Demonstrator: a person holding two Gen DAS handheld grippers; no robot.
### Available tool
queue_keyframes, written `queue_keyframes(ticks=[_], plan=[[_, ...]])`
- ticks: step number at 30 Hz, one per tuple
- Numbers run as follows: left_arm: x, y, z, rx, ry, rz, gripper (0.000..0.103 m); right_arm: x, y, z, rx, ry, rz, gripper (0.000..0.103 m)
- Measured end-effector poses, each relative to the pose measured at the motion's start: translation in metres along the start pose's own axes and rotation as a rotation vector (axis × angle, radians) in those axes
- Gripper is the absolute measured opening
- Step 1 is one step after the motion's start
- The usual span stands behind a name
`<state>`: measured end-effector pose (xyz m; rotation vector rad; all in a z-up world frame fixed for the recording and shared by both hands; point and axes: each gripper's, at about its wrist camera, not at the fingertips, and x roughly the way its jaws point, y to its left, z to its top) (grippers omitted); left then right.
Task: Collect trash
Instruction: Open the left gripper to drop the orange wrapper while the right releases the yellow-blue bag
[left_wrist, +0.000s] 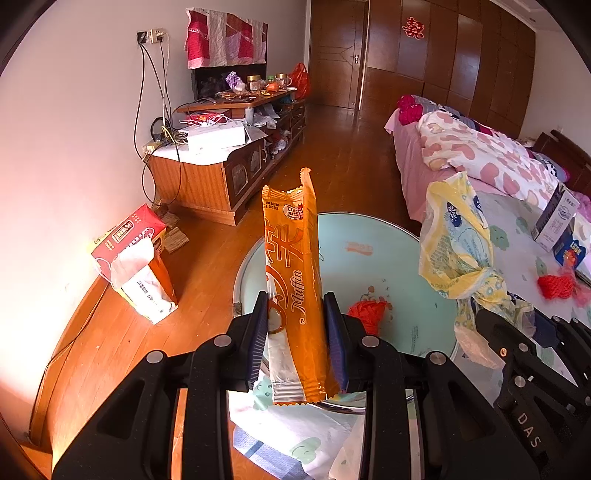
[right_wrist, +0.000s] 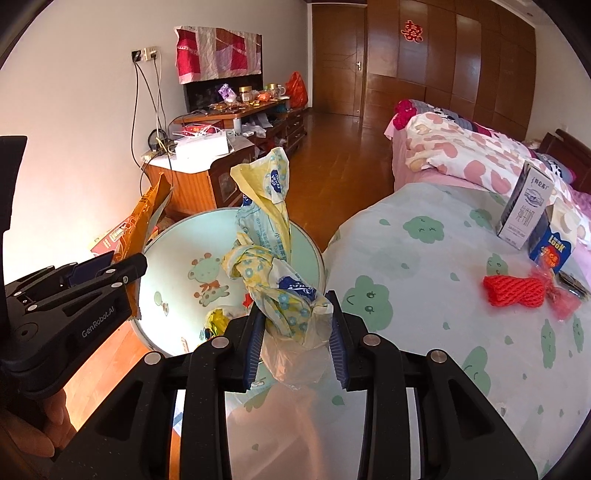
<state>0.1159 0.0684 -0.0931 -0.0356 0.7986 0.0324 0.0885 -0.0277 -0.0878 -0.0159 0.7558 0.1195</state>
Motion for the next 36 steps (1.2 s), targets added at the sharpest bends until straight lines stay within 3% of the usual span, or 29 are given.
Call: queue_keyframes(ticks=[14,21,36], plan=[[0.012,0.001,-0.003,-0.01,0.026,0.018,0.03,0.043,0.013,0.011,-0.015,0.071,0.01,0.034],[0.016,0.003,-0.005,-0.012,0.035,0.019,0.03,0.062,0.016,0.009,-0.04,0.097,0.008,0.039],[0.018,-0.001,-0.005,0.001,0.04,0.007,0.03,0.048,0.005,0.0,0.001,0.053,-0.012,0.045]])
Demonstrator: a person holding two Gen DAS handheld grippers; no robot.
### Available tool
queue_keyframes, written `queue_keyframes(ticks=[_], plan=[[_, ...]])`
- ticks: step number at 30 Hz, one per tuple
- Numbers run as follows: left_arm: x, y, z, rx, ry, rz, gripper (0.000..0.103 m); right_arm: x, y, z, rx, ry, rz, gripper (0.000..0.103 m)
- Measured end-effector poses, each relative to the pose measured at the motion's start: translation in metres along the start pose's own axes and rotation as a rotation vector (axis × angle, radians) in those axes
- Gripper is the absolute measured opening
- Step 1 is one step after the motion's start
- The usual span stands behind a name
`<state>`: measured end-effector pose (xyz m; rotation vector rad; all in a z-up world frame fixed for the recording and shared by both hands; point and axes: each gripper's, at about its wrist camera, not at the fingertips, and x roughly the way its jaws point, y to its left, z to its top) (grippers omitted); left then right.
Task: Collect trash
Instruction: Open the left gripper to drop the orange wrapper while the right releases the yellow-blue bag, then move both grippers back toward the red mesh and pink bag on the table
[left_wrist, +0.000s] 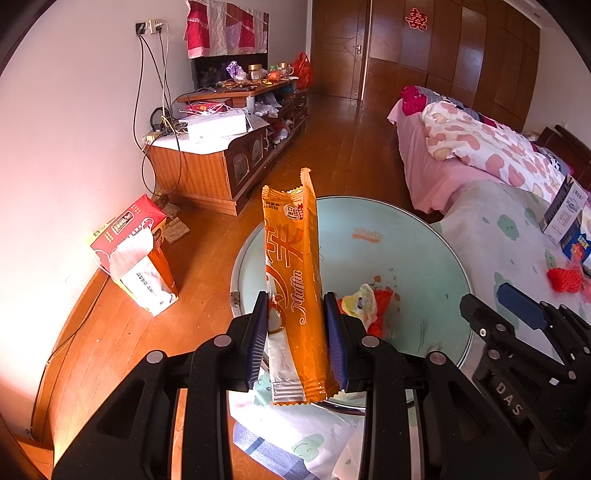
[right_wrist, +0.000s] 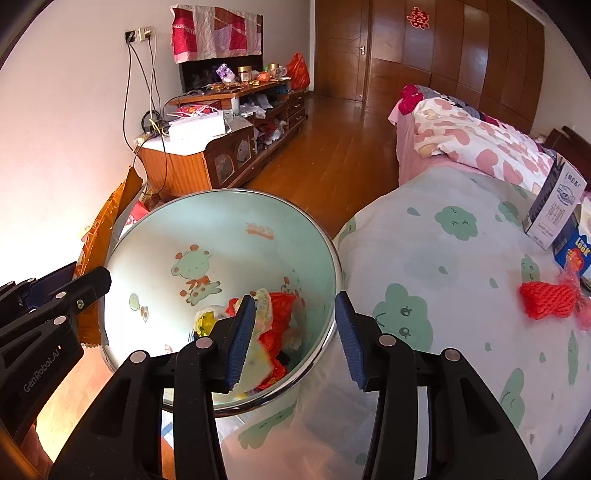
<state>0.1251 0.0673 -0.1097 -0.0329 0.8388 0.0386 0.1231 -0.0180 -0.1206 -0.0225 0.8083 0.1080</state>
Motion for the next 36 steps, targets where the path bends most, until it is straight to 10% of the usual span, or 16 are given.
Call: queue_keyframes(ticks=[15,19,36], plan=[[0.024,-0.013,-0.006,0.039,0.028,-0.009,0.036,-0.045,-0.04,-0.021,0.071,-0.061,-0.041,0.045],[0.023,-0.016,-0.008,0.052,0.018,0.011,0.057,-0.05,-0.045,-0.024,0.078,-0.064,-0.039,0.045],[0.003,-0.02,-0.008,0.048,-0.015,0.065,0.091,-0.062,-0.058,-0.032,0.117,-0.062,-0.078,0.045]])
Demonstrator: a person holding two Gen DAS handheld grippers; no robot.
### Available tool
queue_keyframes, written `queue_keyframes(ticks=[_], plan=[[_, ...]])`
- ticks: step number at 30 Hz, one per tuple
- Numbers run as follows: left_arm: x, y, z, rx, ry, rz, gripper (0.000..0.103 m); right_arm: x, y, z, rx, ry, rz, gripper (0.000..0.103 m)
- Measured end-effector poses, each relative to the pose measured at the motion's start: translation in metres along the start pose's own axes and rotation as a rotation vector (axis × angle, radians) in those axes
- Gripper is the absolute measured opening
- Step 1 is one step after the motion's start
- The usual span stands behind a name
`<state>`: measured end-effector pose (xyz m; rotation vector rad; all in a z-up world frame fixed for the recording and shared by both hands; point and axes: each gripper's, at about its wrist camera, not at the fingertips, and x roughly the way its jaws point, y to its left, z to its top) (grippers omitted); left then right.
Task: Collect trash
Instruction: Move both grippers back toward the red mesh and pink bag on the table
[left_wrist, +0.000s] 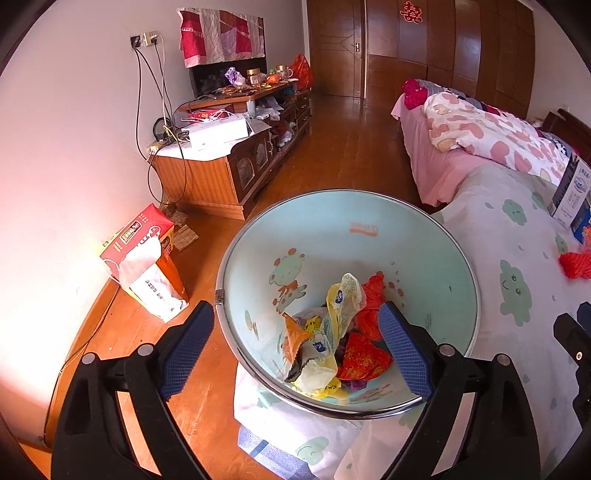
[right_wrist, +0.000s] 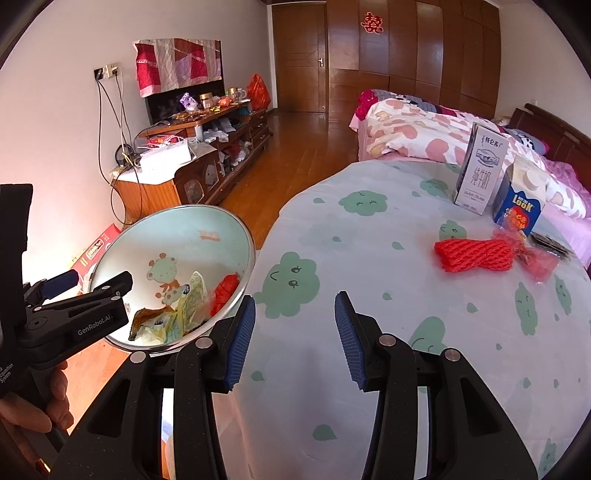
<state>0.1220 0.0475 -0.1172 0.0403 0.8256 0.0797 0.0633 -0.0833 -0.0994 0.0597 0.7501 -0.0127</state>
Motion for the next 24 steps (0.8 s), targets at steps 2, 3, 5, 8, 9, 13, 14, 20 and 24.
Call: queue_keyframes(ticks=[2,3,5,8,9,13,14,20,24], plan=[[-0.003,-0.002,-0.001,0.0,-0.001,-0.001,0.092,-0.001,-0.006,-0.003,0.005,0.006,-0.015,0.048],[-0.004,-0.004,-0.001,0.0,-0.001,-0.003,0.092,-0.002,-0.007,-0.003,0.007,0.009,-0.019,0.05],[-0.007,-0.006,-0.002,0.0,0.001,-0.008,0.092,-0.003,-0.012,-0.005,0.017,0.018,-0.03,0.051],[-0.012,-0.01,-0.005,0.001,-0.003,-0.009,0.096,-0.007,-0.021,-0.009,0.034,0.023,-0.04,0.051],[-0.013,-0.011,-0.006,0.002,-0.004,-0.008,0.096,-0.006,-0.024,-0.01,0.036,0.023,-0.043,0.051],[-0.018,-0.012,-0.011,-0.006,0.006,-0.017,0.096,-0.01,-0.033,-0.017,0.045,0.022,-0.051,0.053],[-0.019,-0.013,-0.012,-0.008,0.009,-0.022,0.096,-0.01,-0.034,-0.019,0.045,0.025,-0.053,0.053],[-0.022,-0.025,-0.021,0.008,0.027,-0.04,0.096,-0.017,-0.044,-0.028,0.04,0.028,-0.063,0.053],[-0.023,-0.037,-0.03,0.037,0.041,-0.058,0.096,-0.022,-0.057,-0.035,0.063,0.03,-0.081,0.053]])
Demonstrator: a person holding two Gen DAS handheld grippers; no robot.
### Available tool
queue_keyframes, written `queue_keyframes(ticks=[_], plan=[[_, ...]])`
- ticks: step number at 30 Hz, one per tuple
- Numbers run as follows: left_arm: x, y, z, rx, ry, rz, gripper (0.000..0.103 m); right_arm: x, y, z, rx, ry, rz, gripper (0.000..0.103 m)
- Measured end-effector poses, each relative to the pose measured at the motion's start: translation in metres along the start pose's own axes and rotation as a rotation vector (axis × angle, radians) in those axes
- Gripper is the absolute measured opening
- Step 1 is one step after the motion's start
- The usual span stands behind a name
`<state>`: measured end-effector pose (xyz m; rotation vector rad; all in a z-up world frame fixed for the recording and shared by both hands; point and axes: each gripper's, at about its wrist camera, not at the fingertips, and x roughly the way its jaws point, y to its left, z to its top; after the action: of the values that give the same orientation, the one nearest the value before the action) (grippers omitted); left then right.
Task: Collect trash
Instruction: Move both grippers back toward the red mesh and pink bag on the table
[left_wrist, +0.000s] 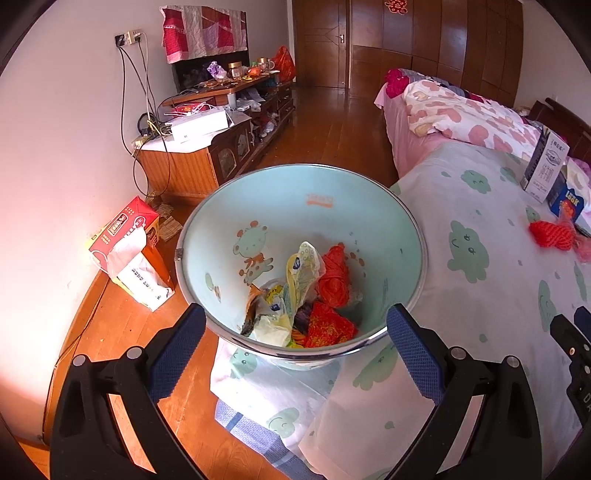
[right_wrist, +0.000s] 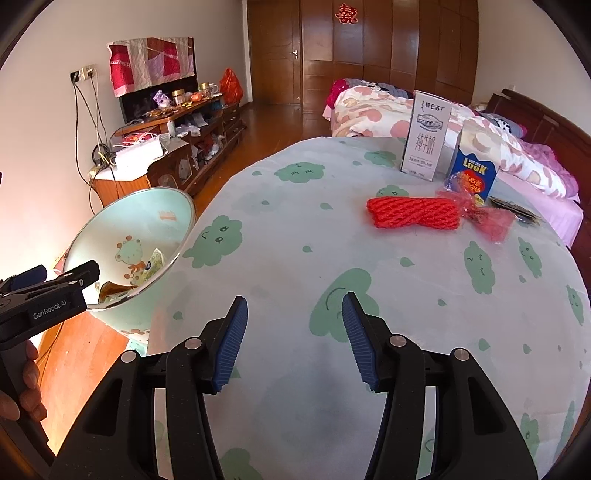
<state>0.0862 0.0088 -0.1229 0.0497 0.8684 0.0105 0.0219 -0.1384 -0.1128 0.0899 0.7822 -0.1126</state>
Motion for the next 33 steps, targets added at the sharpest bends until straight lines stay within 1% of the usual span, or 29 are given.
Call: queue_keyframes(ticks=[9,14,15,22,25,26,28,33], plan=[[-0.009,-0.031,-0.009,0.089,-0.014,-0.052,0.096,-0.008,-0.036,-0.011,0.06,0.008,-0.063,0.054],[-0.012,-0.053,-0.009,0.161,-0.027,-0.077,0.096,-0.012,-0.066,-0.014,0.083,0.007,-0.108,0.053],[-0.012,-0.056,-0.009,0.174,-0.029,-0.081,0.096,-0.012,-0.066,-0.014,0.083,0.007,-0.108,0.053],[-0.01,-0.091,-0.001,0.248,-0.033,-0.133,0.096,-0.011,-0.119,-0.009,0.121,-0.003,-0.184,0.053],[-0.008,-0.107,0.006,0.267,-0.032,-0.164,0.096,-0.009,-0.144,0.003,0.147,-0.016,-0.195,0.053],[-0.009,-0.111,0.009,0.27,-0.033,-0.177,0.096,-0.009,-0.154,0.013,0.141,-0.032,-0.206,0.053],[-0.009,-0.122,0.016,0.278,-0.039,-0.201,0.096,-0.004,-0.164,0.021,0.127,-0.042,-0.215,0.053],[-0.013,-0.149,0.028,0.321,-0.071,-0.229,0.096,0.025,-0.193,0.058,0.085,-0.035,-0.201,0.053]])
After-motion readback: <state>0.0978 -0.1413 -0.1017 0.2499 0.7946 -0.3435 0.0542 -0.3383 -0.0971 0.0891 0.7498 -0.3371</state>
